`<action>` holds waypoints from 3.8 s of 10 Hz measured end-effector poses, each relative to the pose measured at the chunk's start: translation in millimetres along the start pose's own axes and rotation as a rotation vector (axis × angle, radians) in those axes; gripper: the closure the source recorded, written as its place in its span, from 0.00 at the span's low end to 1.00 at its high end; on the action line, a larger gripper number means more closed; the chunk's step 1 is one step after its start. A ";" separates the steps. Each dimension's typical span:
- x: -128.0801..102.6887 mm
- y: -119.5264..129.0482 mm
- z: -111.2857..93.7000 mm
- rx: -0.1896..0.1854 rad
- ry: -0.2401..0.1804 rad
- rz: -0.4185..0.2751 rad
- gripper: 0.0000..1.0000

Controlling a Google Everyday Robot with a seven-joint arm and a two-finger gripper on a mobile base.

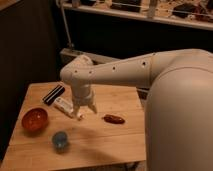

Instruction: Stand the bottle upright

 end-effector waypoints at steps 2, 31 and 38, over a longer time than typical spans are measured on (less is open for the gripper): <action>0.0 0.0 0.0 0.000 0.000 0.000 0.35; -33.8 16.7 22.0 0.011 -0.071 -0.766 0.35; -81.9 12.0 29.5 -0.026 -0.294 -0.933 0.35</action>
